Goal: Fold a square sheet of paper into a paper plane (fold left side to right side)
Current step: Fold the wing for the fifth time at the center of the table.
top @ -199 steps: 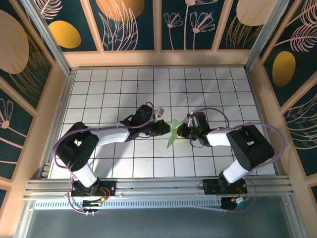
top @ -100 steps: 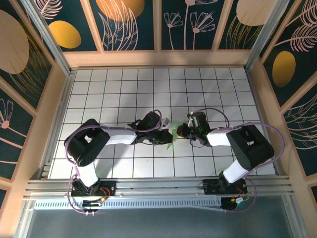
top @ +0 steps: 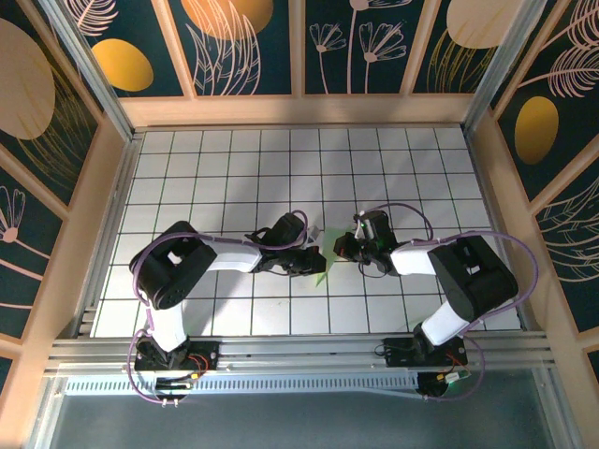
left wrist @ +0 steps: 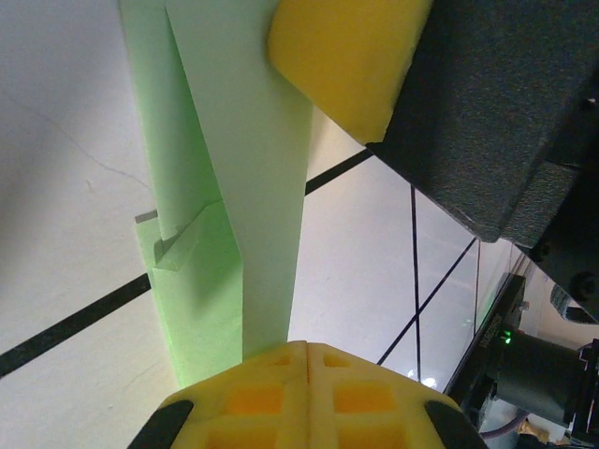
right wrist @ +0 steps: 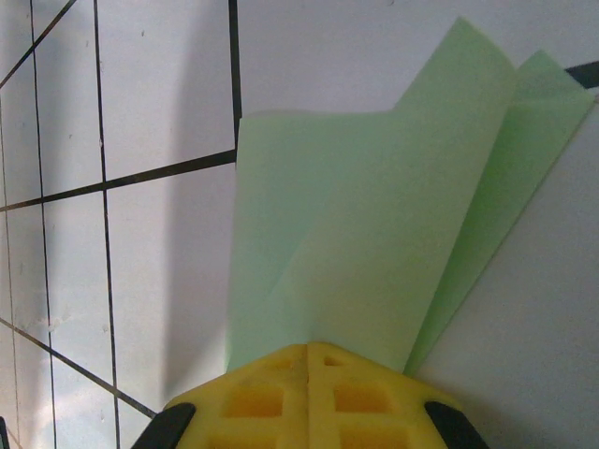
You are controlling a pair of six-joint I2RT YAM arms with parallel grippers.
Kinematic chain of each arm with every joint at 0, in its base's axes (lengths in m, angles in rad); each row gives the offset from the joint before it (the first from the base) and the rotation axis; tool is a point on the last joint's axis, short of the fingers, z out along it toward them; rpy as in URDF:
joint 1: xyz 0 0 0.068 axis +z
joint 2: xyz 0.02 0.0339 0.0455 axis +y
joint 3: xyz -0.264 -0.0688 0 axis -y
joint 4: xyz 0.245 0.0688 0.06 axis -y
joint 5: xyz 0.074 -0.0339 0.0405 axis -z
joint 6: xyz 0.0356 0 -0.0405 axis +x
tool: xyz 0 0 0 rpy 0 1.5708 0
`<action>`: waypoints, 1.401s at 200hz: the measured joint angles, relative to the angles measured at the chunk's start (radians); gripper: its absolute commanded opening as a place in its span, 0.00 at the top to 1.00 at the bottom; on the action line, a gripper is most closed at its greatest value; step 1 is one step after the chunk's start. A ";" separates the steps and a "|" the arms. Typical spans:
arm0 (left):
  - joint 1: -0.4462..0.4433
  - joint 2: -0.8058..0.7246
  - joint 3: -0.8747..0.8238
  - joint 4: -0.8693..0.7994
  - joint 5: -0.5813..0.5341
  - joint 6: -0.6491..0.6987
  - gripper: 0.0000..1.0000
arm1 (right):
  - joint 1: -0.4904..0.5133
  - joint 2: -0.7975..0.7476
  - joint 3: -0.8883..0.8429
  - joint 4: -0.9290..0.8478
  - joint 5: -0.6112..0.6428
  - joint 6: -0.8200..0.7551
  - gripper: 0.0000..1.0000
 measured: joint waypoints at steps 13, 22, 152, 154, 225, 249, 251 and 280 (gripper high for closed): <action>-0.003 0.004 0.000 0.000 -0.001 -0.001 0.99 | 0.000 0.000 0.000 0.000 0.000 0.000 1.00; -0.004 0.007 0.000 0.001 -0.001 -0.003 0.99 | 0.000 0.001 0.000 0.000 0.000 0.000 1.00; -0.009 0.016 -0.011 0.004 -0.038 -0.004 0.99 | 0.000 0.002 0.002 -0.001 -0.003 0.000 1.00; -0.009 0.016 -0.011 0.004 -0.038 -0.004 0.99 | 0.000 0.002 0.002 -0.001 -0.003 0.000 1.00; -0.010 0.016 -0.014 0.005 -0.042 -0.004 1.00 | 0.000 0.002 0.004 -0.004 -0.004 0.000 1.00; -0.015 0.019 -0.014 0.004 -0.053 -0.003 1.00 | 0.000 0.002 0.012 -0.021 -0.006 -0.001 1.00; -0.015 0.020 -0.014 0.004 -0.055 -0.003 1.00 | 0.000 0.002 0.013 -0.023 -0.006 -0.001 1.00; -0.023 0.024 -0.010 -0.005 -0.073 0.001 1.00 | 0.000 -0.013 0.024 -0.065 -0.007 -0.010 1.00</action>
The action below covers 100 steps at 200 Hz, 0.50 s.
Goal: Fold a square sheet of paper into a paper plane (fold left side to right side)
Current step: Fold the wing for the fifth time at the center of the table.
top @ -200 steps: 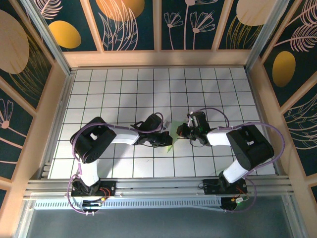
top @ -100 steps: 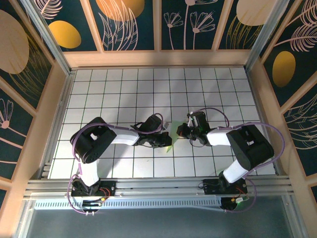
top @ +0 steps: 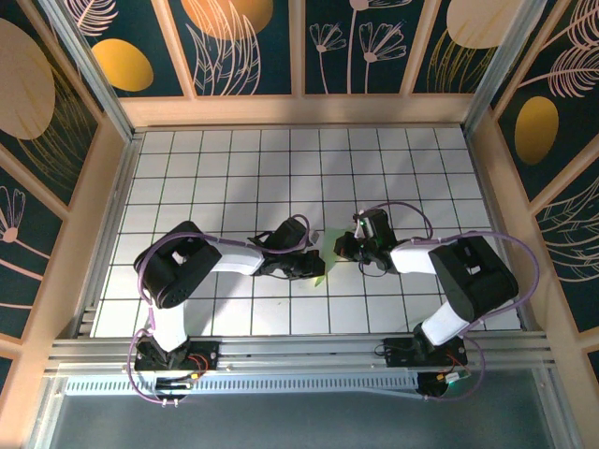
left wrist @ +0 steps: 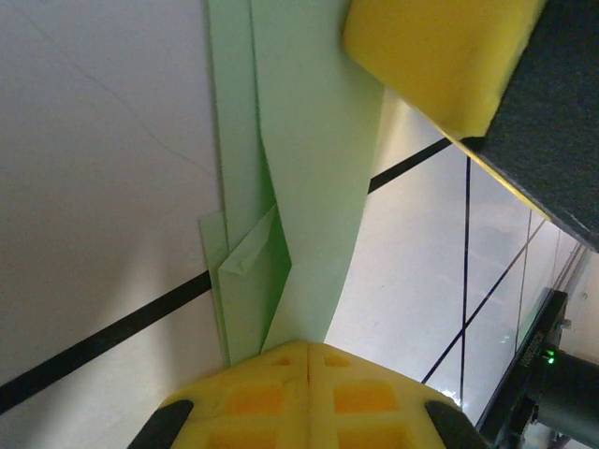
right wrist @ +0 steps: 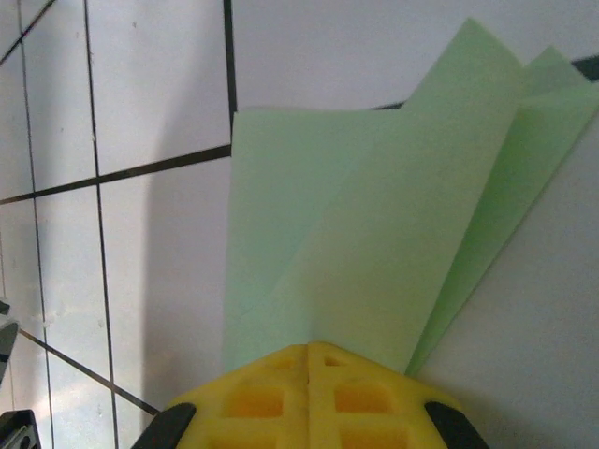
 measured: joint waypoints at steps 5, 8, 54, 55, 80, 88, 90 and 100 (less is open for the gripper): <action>-0.001 0.000 0.003 -0.005 -0.003 0.002 1.00 | 0.000 -0.006 0.000 -0.011 0.000 -0.002 1.00; -0.002 0.000 0.005 -0.009 -0.007 0.003 1.00 | 0.000 -0.013 0.000 -0.020 0.000 -0.005 1.00; -0.014 0.000 0.025 -0.045 -0.043 0.019 1.00 | -0.002 -0.159 -0.001 -0.071 -0.001 -0.033 1.00; -0.015 0.000 0.025 -0.046 -0.043 0.020 1.00 | -0.002 -0.161 -0.001 -0.071 -0.001 -0.034 1.00; -0.019 0.000 0.031 -0.057 -0.053 0.026 1.00 | -0.002 -0.220 -0.027 -0.054 -0.020 -0.043 1.00; -0.020 0.000 0.034 -0.063 -0.059 0.028 1.00 | 0.001 -0.227 -0.046 -0.045 -0.027 -0.043 1.00; -0.021 0.000 0.035 -0.064 -0.060 0.029 1.00 | 0.002 -0.228 -0.049 -0.043 -0.027 -0.043 1.00; -0.021 0.000 0.039 -0.071 -0.067 0.033 1.00 | 0.008 -0.228 -0.069 -0.039 -0.032 -0.042 1.00</action>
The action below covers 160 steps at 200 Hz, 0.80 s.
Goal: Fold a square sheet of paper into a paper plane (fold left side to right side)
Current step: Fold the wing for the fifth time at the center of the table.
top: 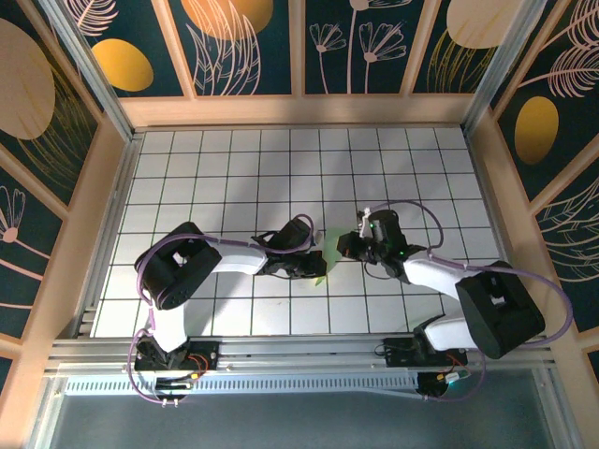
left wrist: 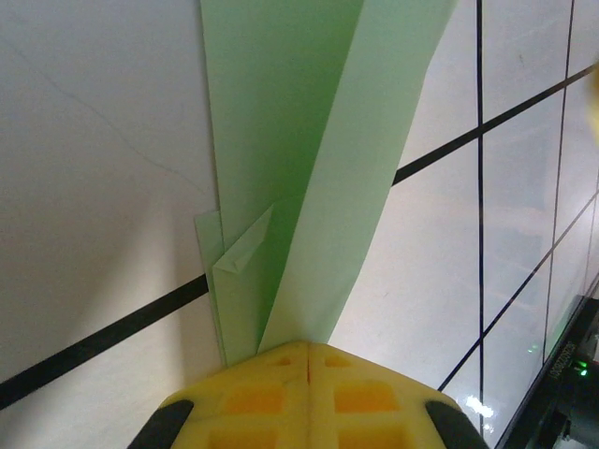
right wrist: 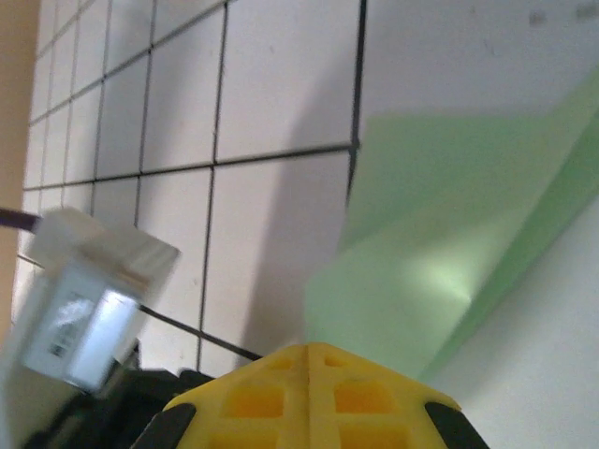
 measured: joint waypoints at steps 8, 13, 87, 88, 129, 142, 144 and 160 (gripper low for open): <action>-0.001 0.000 0.003 -0.005 -0.003 0.003 1.00 | 0.009 0.000 -0.014 0.002 -0.003 0.000 1.00; -0.002 0.000 0.004 -0.007 -0.005 0.004 1.00 | 0.015 0.000 -0.020 0.003 -0.005 0.000 1.00; -0.005 0.000 0.012 -0.024 -0.014 0.012 1.00 | 0.038 0.104 -0.028 0.106 -0.026 0.018 1.00; -0.005 0.000 0.012 -0.024 -0.014 0.012 1.00 | 0.038 0.105 -0.027 0.108 -0.026 0.018 1.00; -0.006 0.000 0.018 -0.036 -0.018 0.019 1.00 | 0.037 0.158 -0.019 0.108 -0.021 0.010 1.00; -0.006 0.000 0.019 -0.037 -0.021 0.020 1.00 | 0.035 0.173 -0.014 0.108 -0.021 0.002 1.00; -0.006 0.000 0.019 -0.037 -0.021 0.020 1.00 | 0.035 0.174 -0.014 0.108 -0.021 0.003 1.00; -0.006 0.000 0.019 -0.037 -0.021 0.024 1.00 | 0.024 0.185 -0.014 0.109 -0.025 -0.001 1.00</action>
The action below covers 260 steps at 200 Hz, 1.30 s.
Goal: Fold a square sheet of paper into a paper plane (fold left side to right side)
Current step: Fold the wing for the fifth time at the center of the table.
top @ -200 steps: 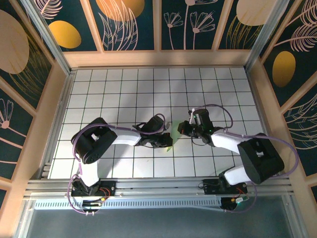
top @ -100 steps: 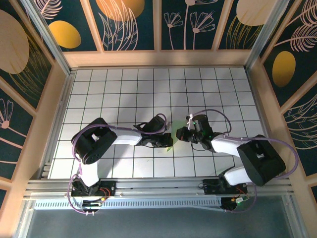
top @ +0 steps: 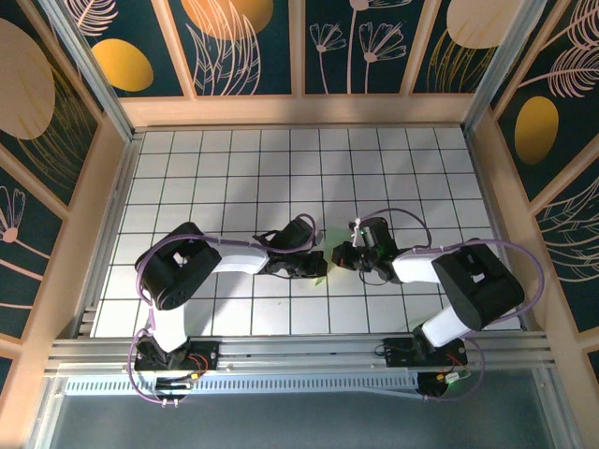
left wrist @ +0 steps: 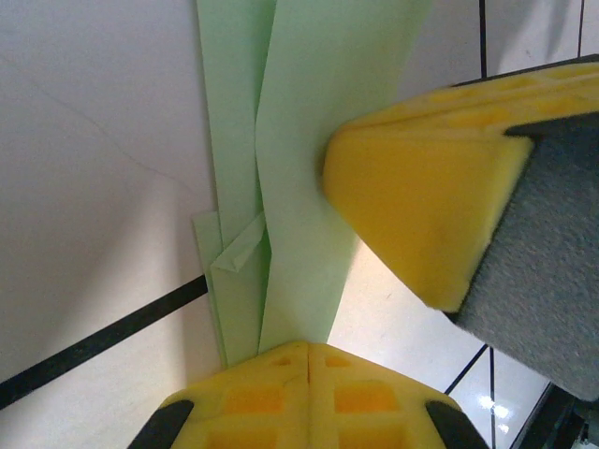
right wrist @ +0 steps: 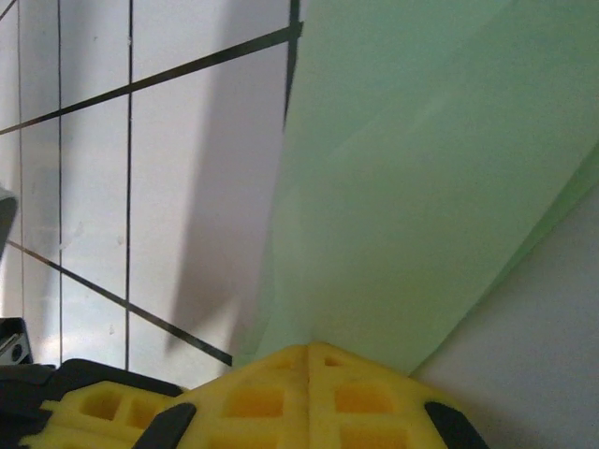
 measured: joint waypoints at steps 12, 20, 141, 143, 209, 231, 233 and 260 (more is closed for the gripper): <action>0.000 0.000 0.000 0.000 0.000 0.003 1.00 | -0.006 0.002 0.000 0.002 -0.005 0.000 1.00; 0.000 0.000 0.000 0.000 0.000 0.003 1.00 | -0.008 0.002 0.000 0.003 -0.005 0.000 1.00; 0.000 0.000 0.000 -0.002 -0.001 0.010 1.00 | -0.199 0.103 0.103 -0.023 -0.074 -0.110 1.00; 0.000 0.000 0.000 -0.002 -0.001 0.010 1.00 | -0.203 0.105 0.106 -0.024 -0.074 -0.111 1.00; 0.000 0.000 0.000 -0.002 -0.001 0.010 1.00 | -0.298 0.169 0.168 -0.026 -0.111 -0.140 1.00; 0.000 0.000 -0.002 0.001 -0.001 0.009 1.00 | -0.337 0.187 0.182 -0.017 -0.127 -0.139 1.00; 0.000 0.000 -0.002 0.001 -0.001 0.009 1.00 | -0.341 0.188 0.183 -0.016 -0.127 -0.140 1.00; 0.000 -0.002 -0.009 0.011 -0.002 0.009 1.00 | -0.381 0.204 0.211 -0.021 -0.122 -0.151 1.00</action>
